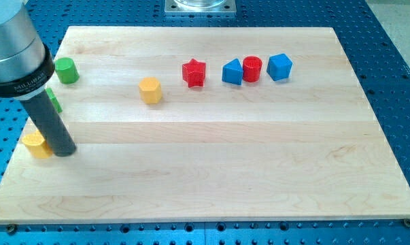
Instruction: Place the yellow hexagon to the left of the red star
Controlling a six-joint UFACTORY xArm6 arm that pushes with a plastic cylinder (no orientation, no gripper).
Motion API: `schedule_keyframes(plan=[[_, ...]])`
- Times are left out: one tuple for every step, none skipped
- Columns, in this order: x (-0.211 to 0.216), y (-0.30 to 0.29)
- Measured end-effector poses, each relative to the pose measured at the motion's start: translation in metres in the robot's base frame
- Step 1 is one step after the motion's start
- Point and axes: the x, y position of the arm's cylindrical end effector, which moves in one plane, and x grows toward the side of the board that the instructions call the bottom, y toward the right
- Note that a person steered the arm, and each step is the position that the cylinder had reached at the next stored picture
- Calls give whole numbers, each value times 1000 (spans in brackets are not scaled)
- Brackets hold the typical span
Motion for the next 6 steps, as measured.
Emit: schedule_keyframes(plan=[[0, -14], [0, 5], [-34, 76], [-58, 100], [-62, 131], [-80, 146]])
